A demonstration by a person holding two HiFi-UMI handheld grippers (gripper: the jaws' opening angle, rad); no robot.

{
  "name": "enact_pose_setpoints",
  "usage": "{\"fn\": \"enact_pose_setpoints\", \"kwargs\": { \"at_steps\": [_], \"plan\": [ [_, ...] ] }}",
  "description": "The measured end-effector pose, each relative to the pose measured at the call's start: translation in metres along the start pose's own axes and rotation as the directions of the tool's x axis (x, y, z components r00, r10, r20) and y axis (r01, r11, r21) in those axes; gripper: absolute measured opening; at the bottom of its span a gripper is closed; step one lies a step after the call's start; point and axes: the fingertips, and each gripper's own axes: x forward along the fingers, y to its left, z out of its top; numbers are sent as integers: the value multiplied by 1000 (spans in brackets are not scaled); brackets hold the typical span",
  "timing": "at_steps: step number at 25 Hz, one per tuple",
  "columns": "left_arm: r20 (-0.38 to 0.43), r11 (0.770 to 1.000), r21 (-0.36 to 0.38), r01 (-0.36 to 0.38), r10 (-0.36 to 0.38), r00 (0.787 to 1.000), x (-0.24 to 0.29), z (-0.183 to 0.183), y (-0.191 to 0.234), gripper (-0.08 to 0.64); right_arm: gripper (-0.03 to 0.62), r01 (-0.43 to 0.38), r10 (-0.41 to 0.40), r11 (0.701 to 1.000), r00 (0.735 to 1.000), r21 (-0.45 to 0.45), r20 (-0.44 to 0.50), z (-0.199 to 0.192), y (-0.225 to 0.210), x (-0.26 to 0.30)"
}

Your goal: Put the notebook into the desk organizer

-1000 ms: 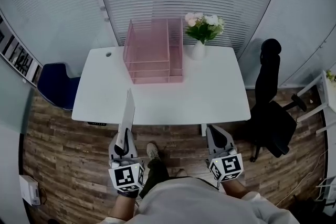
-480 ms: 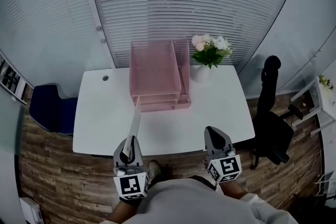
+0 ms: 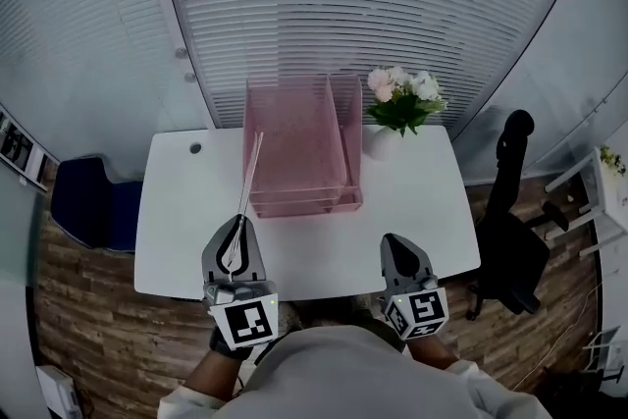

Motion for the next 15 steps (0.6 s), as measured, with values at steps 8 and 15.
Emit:
{"fn": "enact_pose_setpoints", "kwargs": {
  "at_steps": [8, 15],
  "plan": [
    [34, 844, 533, -57, 45, 998, 105, 38, -37, 17, 12, -52, 52, 999, 998, -7, 27, 8, -54, 15],
    [-188, 599, 790, 129, 36, 982, 191, -2, -86, 17, 12, -29, 28, 999, 999, 32, 31, 3, -111, 12]
  ]
}}
